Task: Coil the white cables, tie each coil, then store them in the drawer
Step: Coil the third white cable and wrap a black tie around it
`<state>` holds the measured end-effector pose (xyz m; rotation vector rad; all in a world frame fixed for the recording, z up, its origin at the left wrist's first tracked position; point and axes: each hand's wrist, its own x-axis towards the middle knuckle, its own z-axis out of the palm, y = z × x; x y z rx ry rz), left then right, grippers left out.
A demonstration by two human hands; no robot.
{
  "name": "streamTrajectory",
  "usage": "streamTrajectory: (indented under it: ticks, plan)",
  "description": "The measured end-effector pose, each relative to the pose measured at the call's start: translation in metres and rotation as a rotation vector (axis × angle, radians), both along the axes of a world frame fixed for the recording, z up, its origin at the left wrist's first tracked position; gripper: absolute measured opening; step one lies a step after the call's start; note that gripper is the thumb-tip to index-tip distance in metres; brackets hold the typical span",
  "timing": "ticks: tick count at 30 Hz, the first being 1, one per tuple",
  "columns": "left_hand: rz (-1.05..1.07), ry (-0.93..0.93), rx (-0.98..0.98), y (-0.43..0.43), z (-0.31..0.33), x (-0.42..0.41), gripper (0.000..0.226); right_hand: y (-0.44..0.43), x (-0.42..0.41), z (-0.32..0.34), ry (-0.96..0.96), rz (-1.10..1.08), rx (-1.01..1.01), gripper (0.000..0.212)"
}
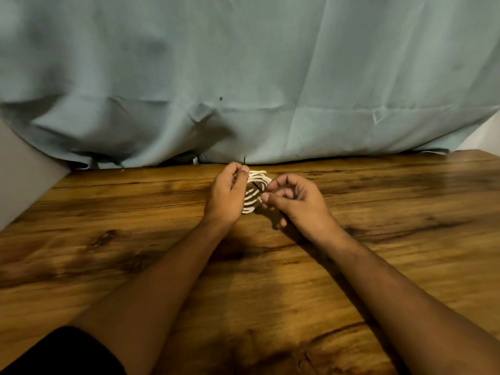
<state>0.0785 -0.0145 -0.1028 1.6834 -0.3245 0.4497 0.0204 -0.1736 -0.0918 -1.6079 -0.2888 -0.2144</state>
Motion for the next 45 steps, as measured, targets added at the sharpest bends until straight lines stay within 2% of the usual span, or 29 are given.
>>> streamTrajectory:
  ticks: [4,6,10,14,19,26,34,41,45]
  plan:
    - [0.167,-0.060,0.141,0.023,0.000,0.009,0.028,-0.011,-0.007,0.015,0.175,0.190,0.229,0.009]
    - [0.230,-0.066,0.186,0.032,0.001,0.011,0.029,-0.018,-0.009,0.025,0.234,0.260,0.341,0.018]
    - [0.309,-0.060,0.271,0.041,0.001,0.013,0.030,-0.030,-0.011,0.036,0.193,0.341,0.481,0.032]
    - [0.322,-0.063,0.286,0.042,0.002,0.013,0.032,-0.038,-0.011,0.040,0.129,0.348,0.522,0.040]
    - [0.343,-0.069,0.339,0.040,0.002,0.012,0.032,-0.037,-0.007,0.041,0.041,0.217,0.562,0.021]
    - [0.355,-0.147,0.485,0.033,0.003,0.005,0.027,-0.036,-0.003,0.042,-0.042,0.141,0.649,0.018]
    - [0.323,-0.293,0.633,0.018,0.004,-0.010,0.025,-0.021,0.001,0.021,-0.108,-0.131,0.220,0.013]
    - [0.281,-0.367,0.707,0.009,0.006,-0.019,0.029,-0.015,0.004,0.017,-0.177,-0.190,0.167,0.018]
    - [0.263,-0.405,0.742,0.004,0.007,-0.022,0.026,-0.016,0.005,0.015,-0.196,-0.195,0.124,0.009]
